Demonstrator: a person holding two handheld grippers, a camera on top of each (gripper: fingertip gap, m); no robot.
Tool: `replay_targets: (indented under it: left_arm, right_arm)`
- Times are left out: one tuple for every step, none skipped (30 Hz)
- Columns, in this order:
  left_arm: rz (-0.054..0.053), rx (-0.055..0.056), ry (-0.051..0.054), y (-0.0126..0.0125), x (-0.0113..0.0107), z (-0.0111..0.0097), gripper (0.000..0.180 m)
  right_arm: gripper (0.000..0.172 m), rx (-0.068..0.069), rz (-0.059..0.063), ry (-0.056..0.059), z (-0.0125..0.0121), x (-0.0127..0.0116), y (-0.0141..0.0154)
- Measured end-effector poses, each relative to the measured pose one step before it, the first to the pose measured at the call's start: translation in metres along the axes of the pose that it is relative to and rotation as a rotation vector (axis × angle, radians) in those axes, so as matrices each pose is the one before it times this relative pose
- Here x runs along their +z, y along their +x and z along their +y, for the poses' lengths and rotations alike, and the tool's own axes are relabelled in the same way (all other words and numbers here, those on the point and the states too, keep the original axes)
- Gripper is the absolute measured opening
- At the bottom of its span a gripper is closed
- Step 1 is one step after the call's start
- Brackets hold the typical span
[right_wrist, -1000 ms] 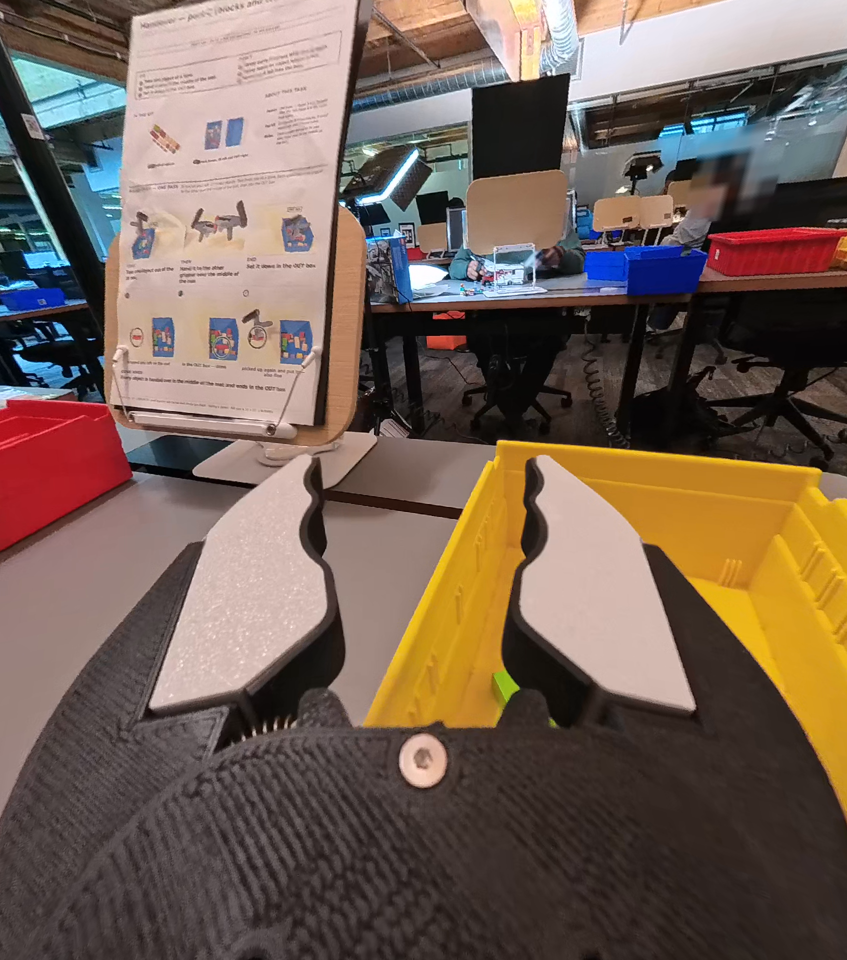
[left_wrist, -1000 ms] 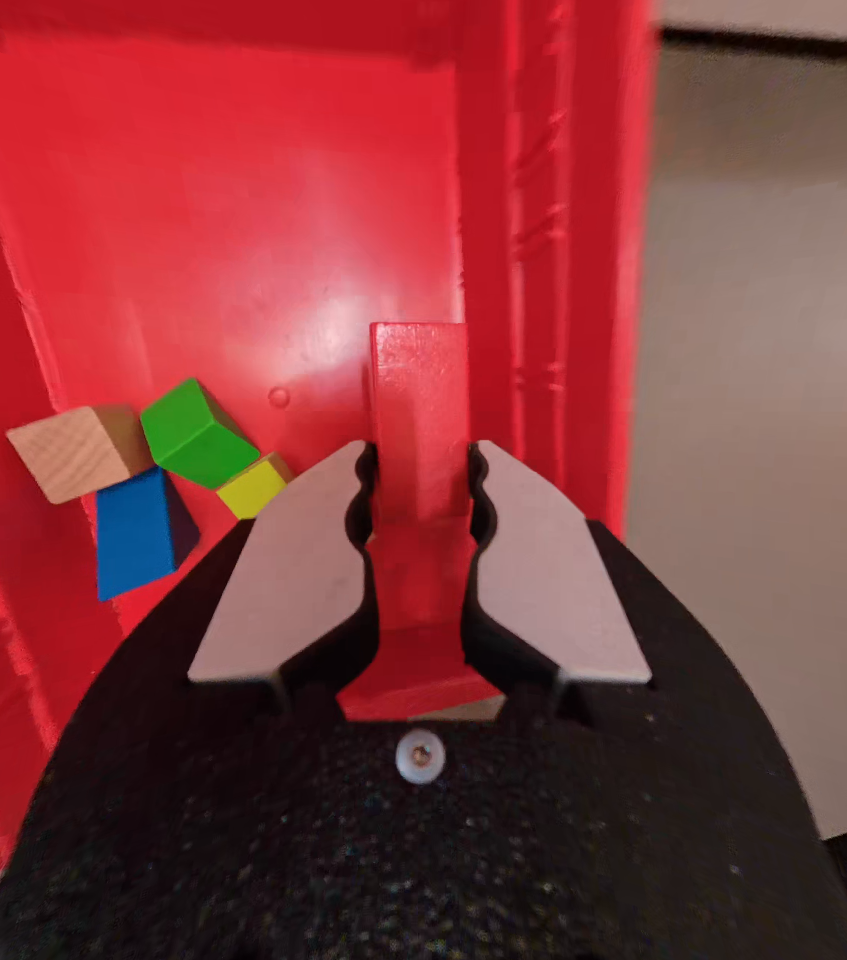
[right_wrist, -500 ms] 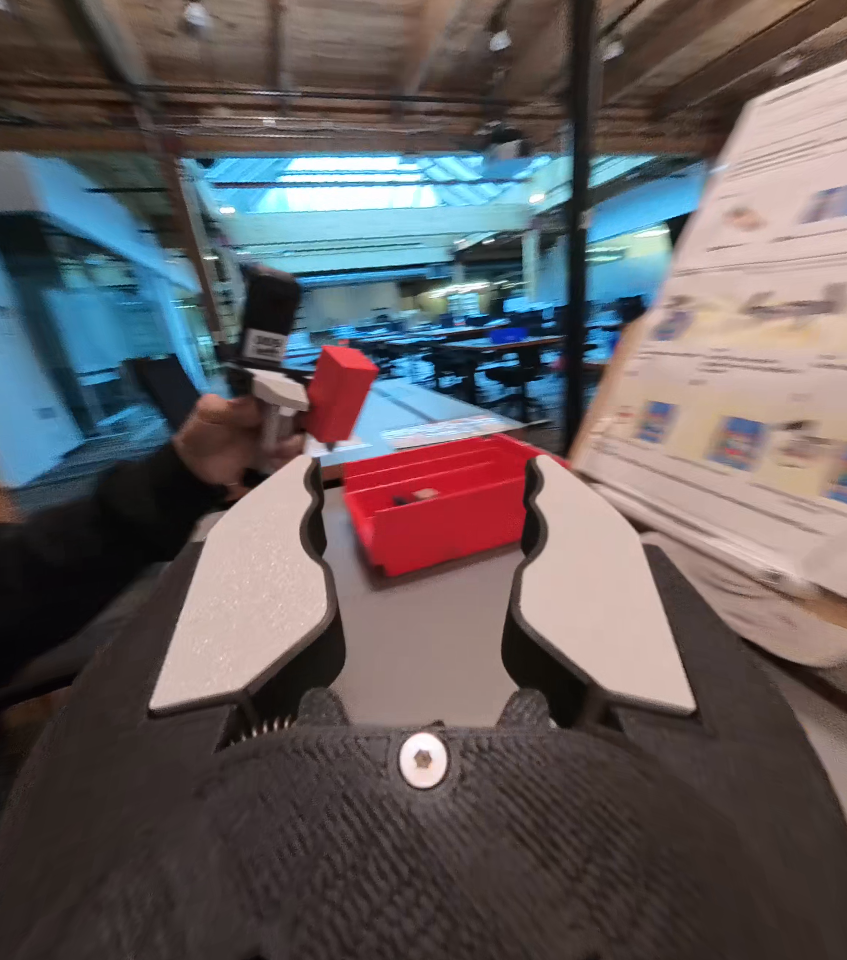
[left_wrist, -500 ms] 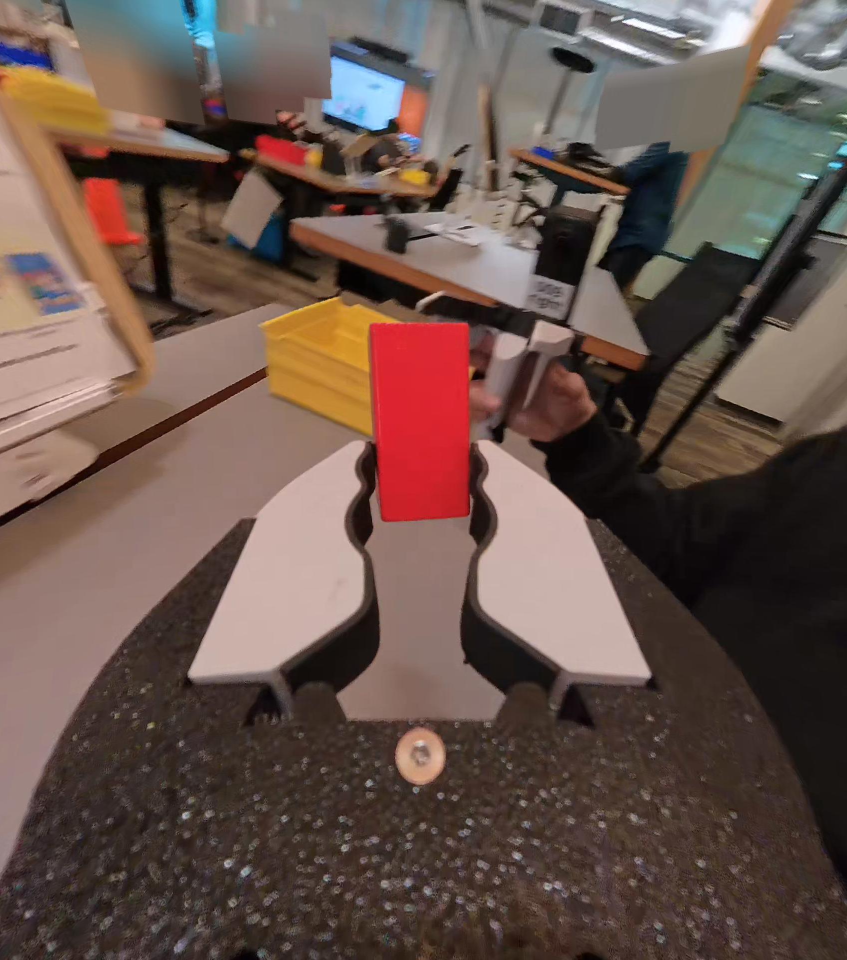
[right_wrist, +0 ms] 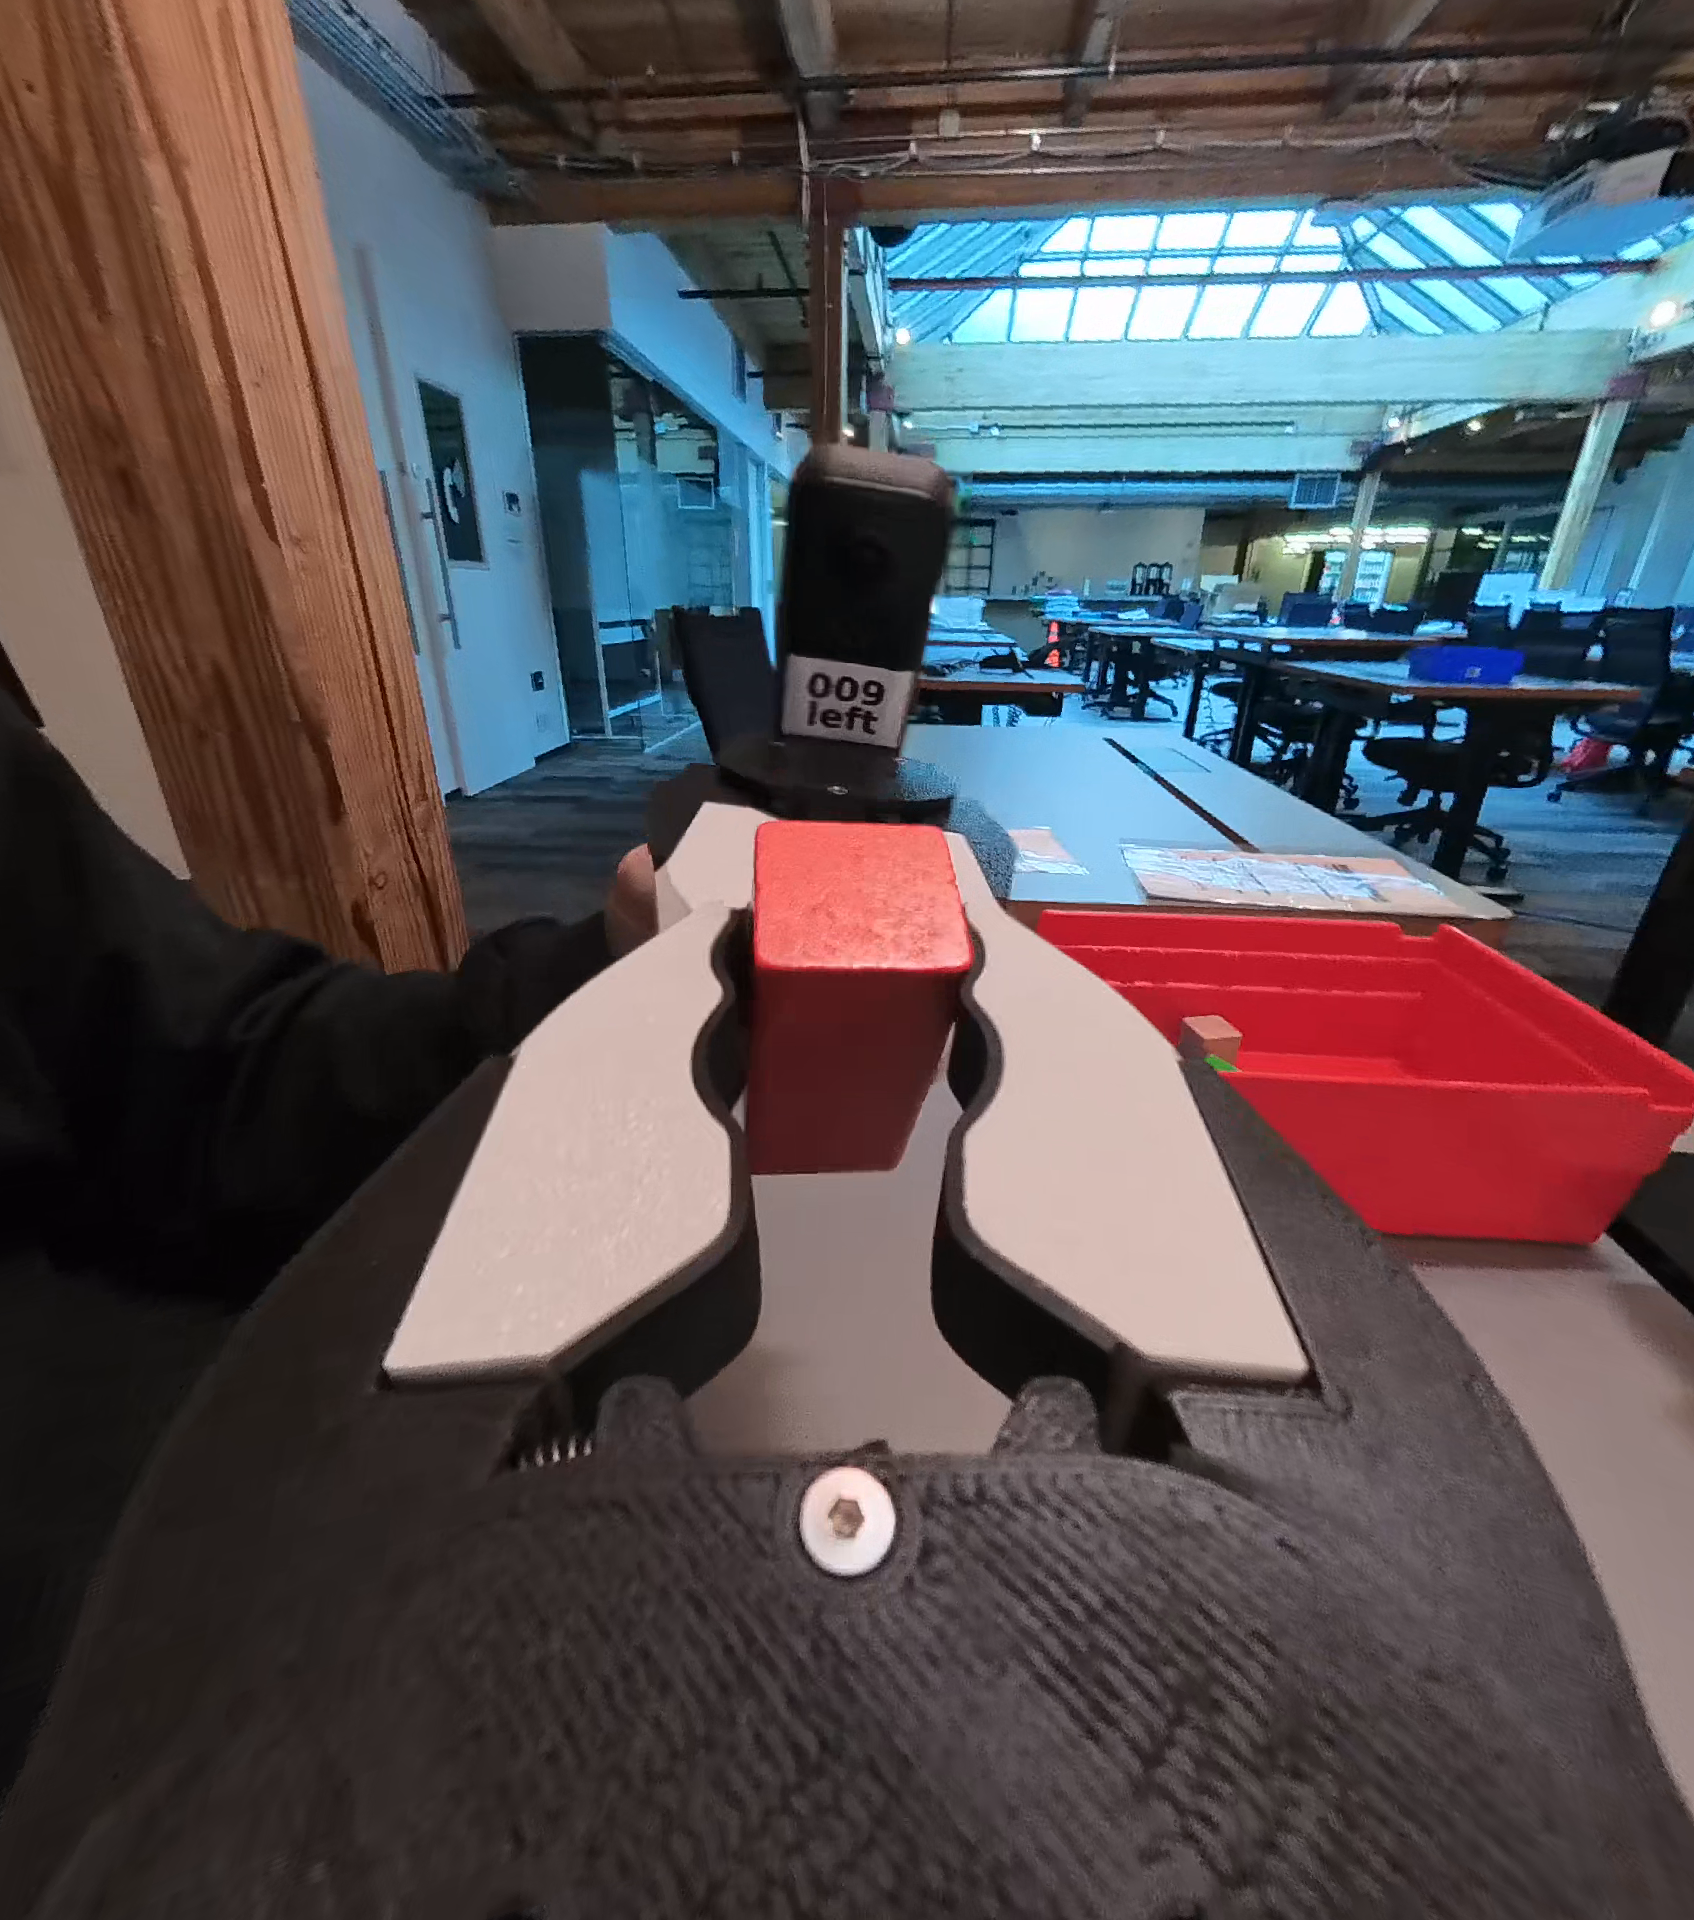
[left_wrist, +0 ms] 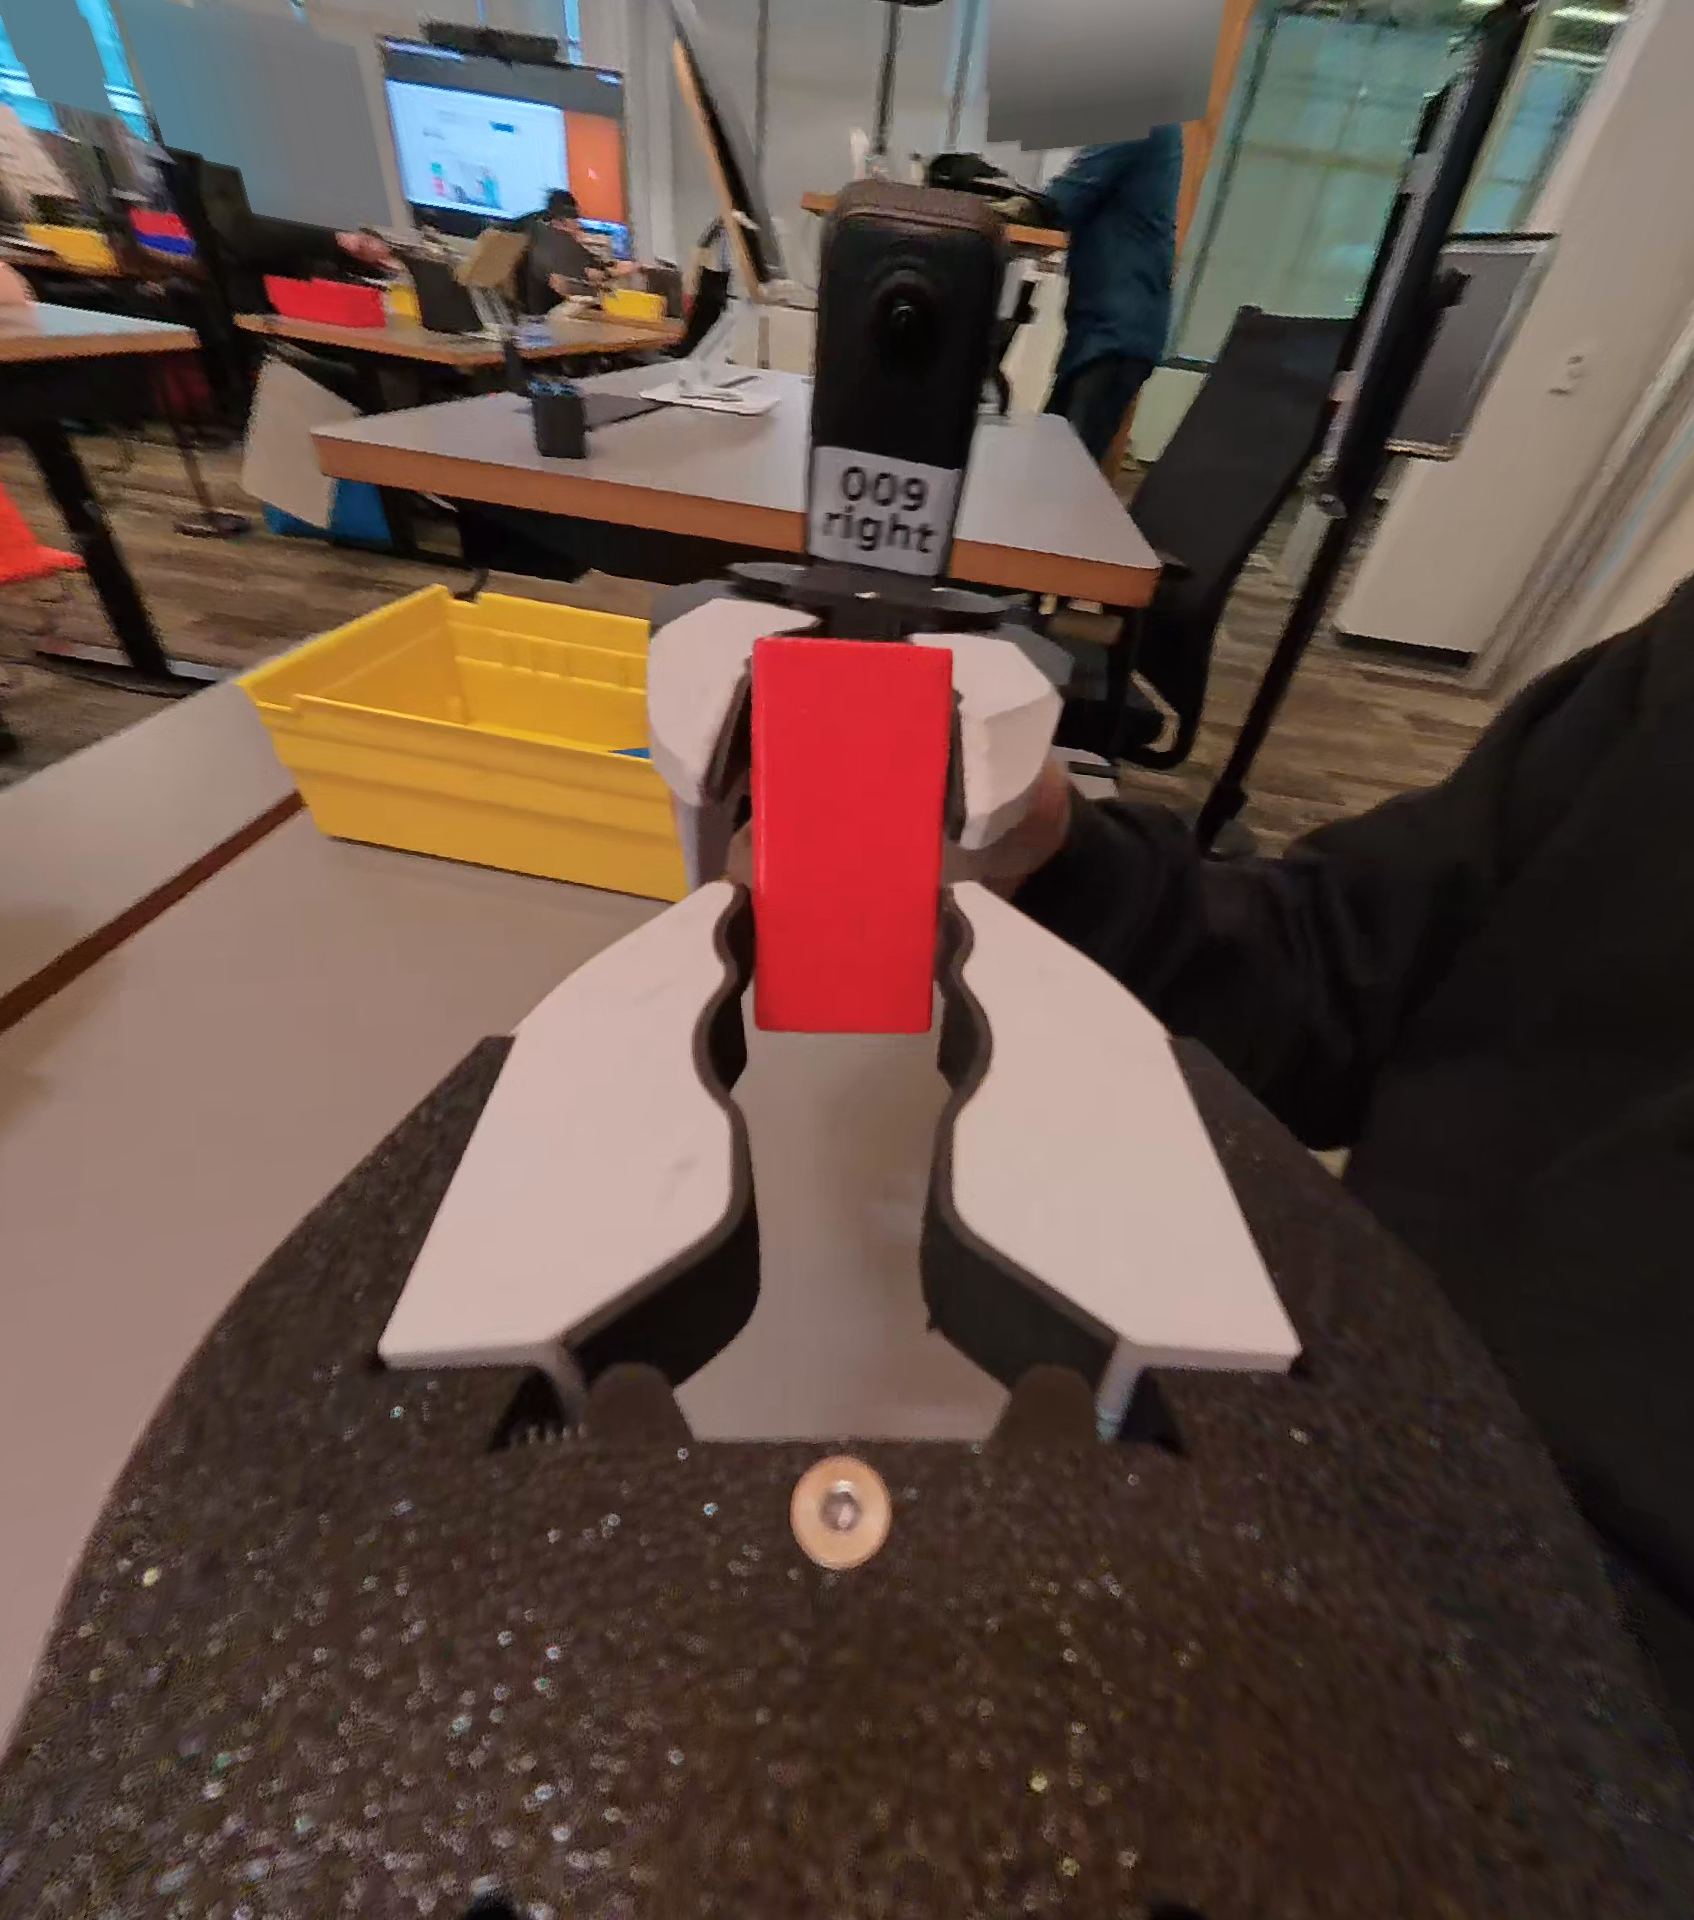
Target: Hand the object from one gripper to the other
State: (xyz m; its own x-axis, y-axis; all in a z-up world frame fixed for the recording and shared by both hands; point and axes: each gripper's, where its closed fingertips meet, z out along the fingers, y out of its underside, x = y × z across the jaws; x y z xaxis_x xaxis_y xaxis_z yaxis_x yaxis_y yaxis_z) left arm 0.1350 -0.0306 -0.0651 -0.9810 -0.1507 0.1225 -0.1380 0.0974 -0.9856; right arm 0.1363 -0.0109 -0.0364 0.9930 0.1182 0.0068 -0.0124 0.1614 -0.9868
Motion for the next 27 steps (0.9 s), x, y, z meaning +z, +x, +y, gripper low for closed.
replay_targets:
  left_arm:
    - [-0.0387,0.0087,0.0006,-0.00435,-0.00018,0.00078,0.033]
    - [-0.0457,0.008,-0.004,-0.00523,-0.00008,0.0014,0.033]
    - [-0.0522,0.0159,-0.0072,-0.00575,-0.00059,0.00207,0.035]
    - [-0.0455,0.0264,-0.0116,-0.00469,-0.00106,0.00336,0.04]
    - [-0.0419,0.0301,-0.013,-0.00399,-0.00161,0.00433,0.046]
    - [-0.0545,0.0245,-0.0043,-0.00556,-0.00209,0.00387,0.057]
    - [-0.0521,0.0242,0.0047,-0.00509,-0.00263,0.00392,0.063]
    - [-0.0353,0.0295,0.0042,-0.00304,-0.00304,0.00495,0.061]
    - [-0.0293,0.0251,0.0011,-0.00274,-0.00283,0.00565,0.06]
    - [-0.0271,0.0094,-0.005,-0.00305,-0.00221,0.00638,0.059]
    - [-0.0209,-0.0112,-0.0146,-0.003,-0.00172,0.00727,0.059]
    - [-0.013,-0.0274,-0.0211,-0.00272,-0.00108,0.00776,0.062]
    - [-0.0169,-0.0306,-0.0166,-0.00373,-0.00114,0.00685,0.067]
    - [-0.0261,-0.0156,0.0047,-0.00503,-0.00187,0.00377,0.068]
    - [-0.0187,0.0029,0.0301,-0.00368,-0.00299,0.0003,0.065]
    - [-0.0204,0.0076,0.0497,-0.00374,-0.00368,-0.00251,0.065]
    - [-0.0381,0.0106,0.0644,-0.00592,-0.00434,-0.00442,0.063]
    - [-0.0467,0.0198,0.0693,-0.00708,-0.0044,-0.00557,0.057]
    - [-0.0386,0.0161,0.0442,-0.00706,-0.00321,-0.00382,0.054]
    - [-0.0148,-0.0022,-0.0056,-0.00543,-0.00127,0.00106,0.053]
    - [0.0008,-0.0186,-0.0396,-0.00411,-0.00021,0.0046,0.056]
    - [0.0002,-0.0191,-0.0413,-0.00439,-0.00029,0.00434,0.06]
    - [-0.0109,-0.0108,-0.0283,-0.00562,-0.00106,0.00241,0.063]
    - [-0.0291,-0.0046,-0.016,-0.0077,-0.0024,0.00077,0.063]
    - [-0.0479,-0.0023,-0.0103,-0.01051,-0.0036,-0.00008,0.063]
    - [-0.0621,-0.0028,-0.0125,-0.01288,-0.00453,0.00031,0.063]
    - [-0.071,-0.0052,-0.0244,-0.0149,-0.00506,0.00234,0.062]
  right_arm:
    - [0.036,-0.0107,0.0231,-0.0091,0.00057,-0.00061,0.00296]
    - [0.036,-0.018,0.0245,-0.0123,0.00133,-0.001,0.00326]
    - [0.036,-0.017,0.037,-0.0099,0.00028,-0.00246,0.00532]
    - [0.036,-0.011,0.05,-0.0019,-0.00192,-0.0051,0.008]
    - [0.036,-0.0065,0.0622,-0.0007,-0.00279,-0.00824,0.01151]
    - [0.036,-0.0058,0.0843,-0.0057,-0.00216,-0.0117,0.01657]
    - [0.036,-0.0081,0.1132,-0.012,-0.00068,-0.01475,0.02287]
    - [0.036,-0.0178,0.132,-0.019,0.00139,-0.01695,0.02798]
    - [0.036,-0.0169,0.1306,-0.0343,0.0049,-0.01707,0.03057]
    - [0.036,-0.0048,0.1231,-0.0443,0.00743,-0.0164,0.03139]
    - [0.036,-0.0012,0.1223,-0.038,0.00756,-0.01539,0.03222]
    - [0.036,-0.0075,0.1192,-0.0371,0.00837,-0.01339,0.03229]
    - [0.036,-0.0148,0.0989,-0.0508,0.01131,-0.01001,0.02991]
    - [0.036,-0.0128,0.0807,-0.0636,0.0145,-0.00638,0.027]
    - [0.036,0.0021,0.0672,-0.0593,0.01481,-0.0032,0.02362]
    - [0.036,0.0147,0.046,-0.03,0.01105,0.00013,0.01868]
    - [0.036,0.0249,0.01,-0.0258,0.00927,0.00309,0.01156]
    - [0.036,0.0279,-0.0017,-0.0396,0.00858,0.00453,0.00808]
    - [0.036,0.0162,0.017,-0.032,0.00572,0.00562,0.00911]
    - [0.036,0.0017,0.0195,-0.0209,0.00358,0.00751,0.00849]
    - [0.036,0.0102,0.0011,-0.0466,0.00624,0.00879,0.0053]
    - [0.036,0.014,-0.0098,-0.0688,0.00765,0.00888,0.00294]
    - [0.036,0.0018,0.0079,-0.042,0.00351,0.00912,0.00479]
    - [0.036,-0.0044,0.0187,-0.0155,0.00086,0.00967,0.00589]
    - [0.036,0.0078,0.0076,-0.0209,0.00225,0.00949,0.00392]
    - [0.036,0.0129,-0.0139,-0.0183,0.00216,0.00894,0.00022]
    - [0.036,0.0133,-0.0203,-0.0005,0.00038,0.00794,-0.00157]
